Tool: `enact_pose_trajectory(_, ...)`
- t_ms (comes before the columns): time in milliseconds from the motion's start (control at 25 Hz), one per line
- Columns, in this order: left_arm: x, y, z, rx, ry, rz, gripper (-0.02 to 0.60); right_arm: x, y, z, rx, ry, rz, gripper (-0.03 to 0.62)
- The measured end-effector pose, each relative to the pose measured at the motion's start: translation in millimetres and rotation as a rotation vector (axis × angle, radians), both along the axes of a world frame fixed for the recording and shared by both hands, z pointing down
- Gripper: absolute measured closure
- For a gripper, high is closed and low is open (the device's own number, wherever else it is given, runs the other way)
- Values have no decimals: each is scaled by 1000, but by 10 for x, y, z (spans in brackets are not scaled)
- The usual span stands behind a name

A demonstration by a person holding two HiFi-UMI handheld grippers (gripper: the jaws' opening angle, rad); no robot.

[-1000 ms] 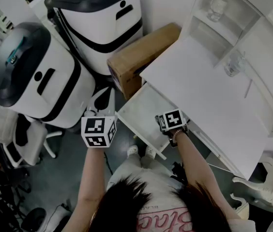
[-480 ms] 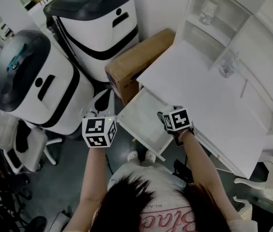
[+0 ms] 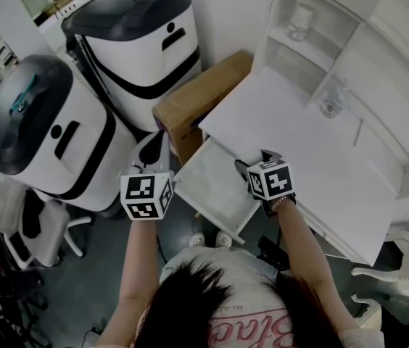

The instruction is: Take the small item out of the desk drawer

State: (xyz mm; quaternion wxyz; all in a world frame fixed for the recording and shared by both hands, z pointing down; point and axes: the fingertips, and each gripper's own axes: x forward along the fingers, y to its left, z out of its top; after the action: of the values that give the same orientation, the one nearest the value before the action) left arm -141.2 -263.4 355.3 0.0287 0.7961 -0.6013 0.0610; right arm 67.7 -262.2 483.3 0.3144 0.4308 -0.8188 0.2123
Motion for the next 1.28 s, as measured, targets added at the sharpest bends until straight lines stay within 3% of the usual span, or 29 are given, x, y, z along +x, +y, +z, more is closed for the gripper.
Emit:
enact_pose_trajectory(400, 8, -11, -258, 71, -1, 13, 568, -16, -28, -605, 162, -58, 25, 301)
enact_pose_trajectory(1280, -47, 0, -777, 216, 8, 21, 568, 238, -68, -1816, 650, -142, 122, 301)
